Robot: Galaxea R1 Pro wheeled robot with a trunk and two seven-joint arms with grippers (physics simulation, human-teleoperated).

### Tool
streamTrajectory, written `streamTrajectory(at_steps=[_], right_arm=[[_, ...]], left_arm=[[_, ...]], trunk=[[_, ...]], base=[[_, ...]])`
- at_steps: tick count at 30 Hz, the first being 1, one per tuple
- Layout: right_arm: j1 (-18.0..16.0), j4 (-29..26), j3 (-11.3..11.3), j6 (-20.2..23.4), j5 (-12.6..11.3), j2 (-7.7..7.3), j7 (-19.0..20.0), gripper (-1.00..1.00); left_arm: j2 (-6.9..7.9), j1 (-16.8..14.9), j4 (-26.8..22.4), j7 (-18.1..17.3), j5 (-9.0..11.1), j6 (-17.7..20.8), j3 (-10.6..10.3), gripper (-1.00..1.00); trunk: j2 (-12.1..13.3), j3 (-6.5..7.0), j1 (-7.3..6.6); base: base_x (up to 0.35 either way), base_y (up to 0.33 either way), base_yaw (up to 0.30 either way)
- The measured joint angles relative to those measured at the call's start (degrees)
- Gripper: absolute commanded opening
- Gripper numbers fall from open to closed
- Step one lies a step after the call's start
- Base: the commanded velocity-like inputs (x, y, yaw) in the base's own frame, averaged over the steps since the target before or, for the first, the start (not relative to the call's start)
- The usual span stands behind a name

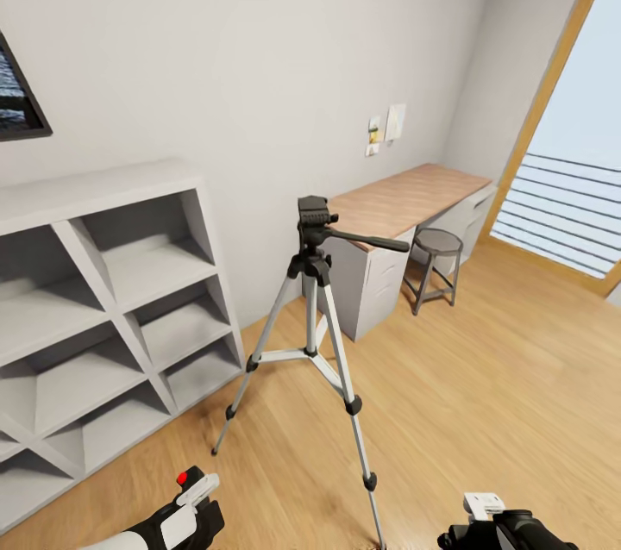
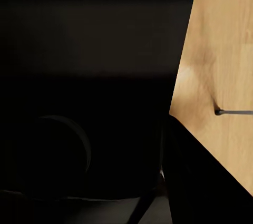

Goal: Attach the digital camera to the camera tripod in the bedroom.

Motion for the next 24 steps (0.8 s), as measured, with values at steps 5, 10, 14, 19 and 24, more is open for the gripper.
streamTrajectory(at_steps=[5,10,14,19,24], right_arm=[[0.0,0.0,0.0,0.2,0.0,-0.03,0.0,1.00],[0.0,0.0,0.0,0.3,0.0,-0.04,0.1,1.00],[0.0,0.0,0.0,0.3,0.1,-0.06,0.1,1.00],[0.0,-0.2,-0.1,0.1,-0.2,-0.18,0.9,1.00],[0.0,-0.6,-0.1,0.0,-0.2,-0.27,1.0,1.00]], left_arm=[[0.00,0.0,0.0,0.0,0.0,0.0,0.0,-1.00],[0.00,0.0,0.0,0.0,0.0,0.0,0.0,-1.00],[0.00,0.0,0.0,0.0,0.0,0.0,0.0,-1.00],[0.00,0.0,0.0,0.0,0.0,0.0,0.0,-1.00],[0.00,0.0,0.0,0.0,0.0,0.0,0.0,-1.00]], trunk=[[0.0,-0.46,0.00],[0.0,-0.91,0.00],[0.0,-1.28,0.00],[0.0,-1.58,0.00],[0.0,-1.66,0.00]], base=[[0.000,0.000,0.000],[0.000,0.000,0.000],[0.000,0.000,0.000],[0.000,0.000,0.000],[0.000,0.000,0.000]])
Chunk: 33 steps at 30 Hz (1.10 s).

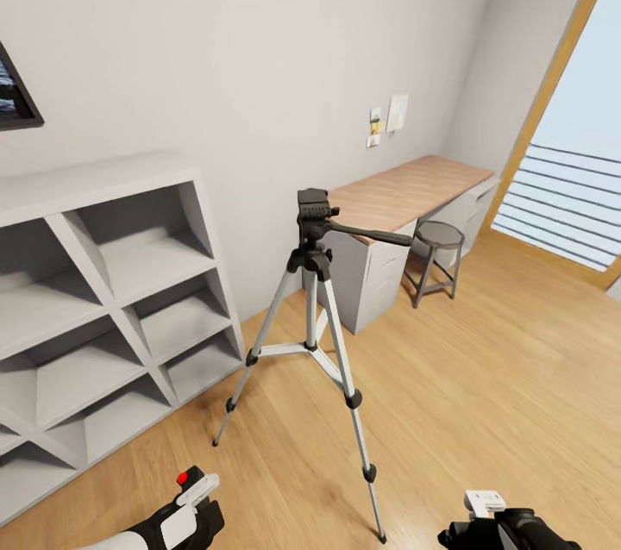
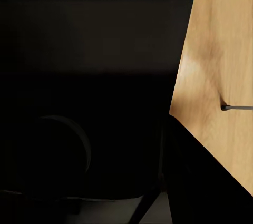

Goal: Attach the digital camera to the camera tripod in the bedroom.

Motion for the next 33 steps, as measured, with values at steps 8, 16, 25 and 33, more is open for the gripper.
streamTrajectory(at_steps=[8,16,25,33], right_arm=[[0.0,0.2,0.1,-0.1,0.5,-0.31,0.3,1.00],[0.0,0.4,0.1,-0.1,0.6,-0.44,0.4,1.00],[0.0,0.4,0.2,-0.2,0.6,-0.35,0.2,1.00],[0.0,0.5,0.2,-0.1,0.6,-0.36,0.2,1.00]], left_arm=[[0.00,0.0,0.0,0.0,0.0,0.0,0.0,-1.00],[0.00,0.0,0.0,0.0,0.0,0.0,0.0,-1.00],[0.00,0.0,0.0,0.0,0.0,0.0,0.0,-1.00],[0.00,0.0,0.0,0.0,0.0,0.0,0.0,-1.00]], trunk=[[0.0,-0.03,0.00],[0.0,-0.03,0.00],[0.0,-0.03,0.00],[0.0,-0.03,0.00]], base=[[0.000,0.000,0.000],[0.000,0.000,0.000],[0.000,0.000,0.000],[0.000,0.000,0.000]])
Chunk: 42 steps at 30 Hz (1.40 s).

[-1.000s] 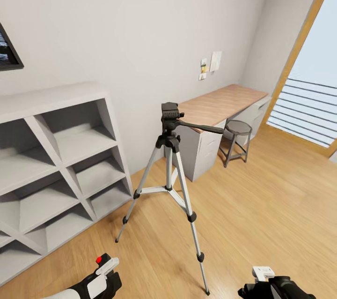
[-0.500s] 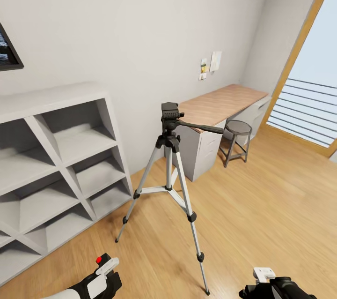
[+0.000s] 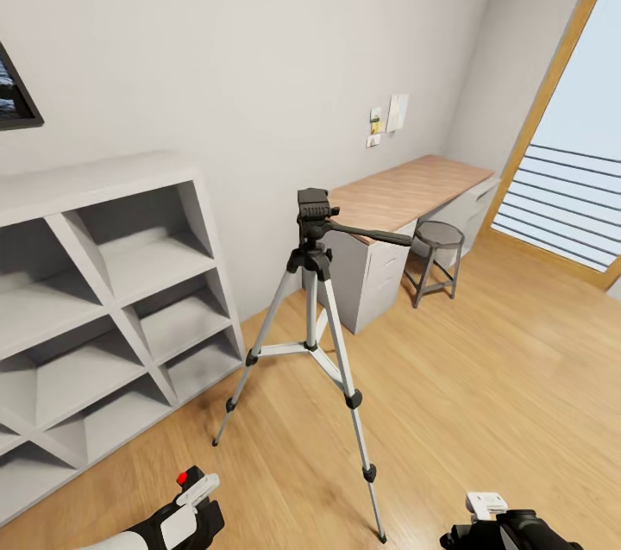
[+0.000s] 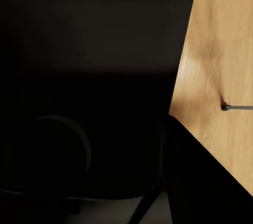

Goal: Attach the digital camera to the camera tripod in the bedroom.

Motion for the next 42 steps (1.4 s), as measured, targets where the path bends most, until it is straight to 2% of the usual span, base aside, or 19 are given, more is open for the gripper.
streamTrajectory(at_steps=[3,6,10,12,13,15,17,21,22,23,28,29,31,36,42], right_arm=[[0.0,-0.7,-0.3,0.2,-0.8,-0.30,-0.1,1.00],[0.0,-4.0,-0.3,0.5,-0.8,-0.19,0.4,1.00],[0.0,-11.3,-0.3,1.4,-0.9,-0.31,2.9,1.00],[0.0,-19.3,-0.5,3.2,-1.1,0.07,5.5,1.00],[0.0,-26.7,-0.5,6.4,-1.5,0.82,8.2,1.00],[0.0,-34.8,-0.5,9.2,-1.9,1.94,9.6,1.00],[0.1,-47.4,0.2,14.1,-2.7,6.32,11.2,1.00],[0.2,-56.3,2.9,16.6,-2.8,10.43,12.0,1.00],[0.2,-57.8,3.9,17.0,-2.8,11.15,12.2,1.00],[0.2,-60.3,6.0,17.5,-3.1,12.30,12.5,1.00],[0.2,-65.5,11.0,17.9,-4.1,14.06,14.4,1.00],[0.3,-66.8,12.4,17.7,-4.8,14.79,15.4,1.00],[0.3,-67.4,13.6,17.5,-5.1,15.63,16.2,1.00],[0.4,-68.0,15.7,17.2,-5.6,16.89,18.6,1.00],[0.4,-68.0,16.1,17.2,-5.5,17.07,21.9,1.00]], left_arm=[[-0.04,0.0,0.0,0.0,-0.1,0.0,0.0,-1.00],[-0.08,0.0,0.0,0.0,-0.2,0.0,0.0,-1.00],[-0.09,0.0,0.0,0.0,-0.1,0.0,0.0,-1.00],[-0.09,0.0,0.0,0.0,-0.1,0.0,0.0,-1.00],[-0.09,0.0,0.0,0.0,-0.1,0.0,0.0,-1.00],[-0.09,0.0,0.0,0.0,-0.1,0.0,0.0,-1.00],[-0.09,0.0,0.0,0.0,-0.1,0.0,0.0,-1.00],[-0.09,0.0,0.0,0.0,-0.1,0.0,0.0,-1.00],[-0.09,0.0,0.0,0.0,-0.1,0.0,0.0,-1.00],[-0.08,0.0,0.0,0.0,-0.1,0.0,0.0,-1.00],[-0.03,0.0,0.0,0.0,-0.1,0.0,0.0,-1.00],[-0.02,0.0,0.0,0.0,-0.1,0.0,0.0,-1.00],[-0.02,0.0,0.0,0.0,-0.1,0.0,0.0,-1.00],[0.00,0.0,0.0,0.0,-0.1,0.0,0.0,-1.00],[0.00,0.0,0.0,0.0,-0.1,0.0,0.0,-1.00]], trunk=[[0.0,0.00,0.00],[0.0,0.00,0.00],[0.0,0.01,0.00],[0.0,0.01,0.00],[0.0,0.00,0.01],[0.0,0.01,0.00],[0.0,0.02,0.00],[0.0,0.01,0.00],[0.0,0.01,0.00],[0.0,0.01,0.00],[0.0,0.01,0.00],[0.0,0.01,0.00],[0.0,0.00,0.00],[0.0,0.00,0.00],[0.0,0.00,0.00]], base=[[0.000,0.000,0.000],[0.000,0.000,0.000],[0.000,0.000,0.000],[0.000,0.000,0.000],[0.000,0.000,0.000],[0.000,0.000,0.000],[0.000,0.000,0.000],[0.000,0.000,0.000],[0.000,0.000,0.000],[0.000,0.000,0.000],[0.000,0.000,0.000],[0.000,0.000,0.000],[0.000,0.000,0.000],[0.000,0.000,0.000],[0.000,0.000,0.000]])
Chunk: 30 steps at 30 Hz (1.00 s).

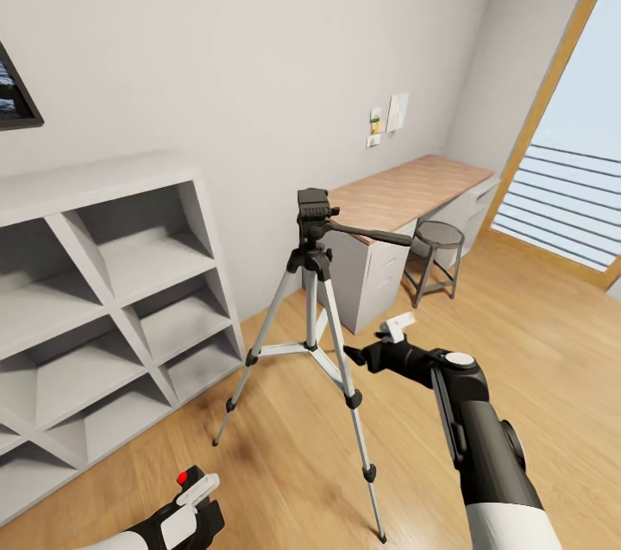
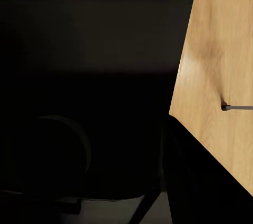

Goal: Attach the digital camera to the camera tripod in the bedroom.

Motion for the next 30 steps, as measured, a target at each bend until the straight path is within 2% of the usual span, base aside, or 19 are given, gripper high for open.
streamTrajectory(at_steps=[5,13,30], right_arm=[[0.0,0.0,0.1,0.2,-0.1,0.06,2.1,1.00],[0.0,0.1,0.1,0.5,-0.4,0.40,2.6,1.00],[0.0,2.4,0.2,0.6,-0.5,0.72,3.7,1.00]], left_arm=[[-0.05,0.0,-0.1,0.0,-0.1,-0.1,0.0,-1.00],[-0.20,0.0,-0.1,0.0,-0.2,0.0,0.0,-1.00],[-0.09,0.0,-0.1,0.0,-0.2,0.0,0.0,-1.00]], trunk=[[0.0,0.00,0.00],[0.0,0.00,-0.01],[0.0,0.00,-0.01]], base=[[0.000,0.000,0.000],[0.025,0.000,0.000],[0.156,0.000,0.000]])
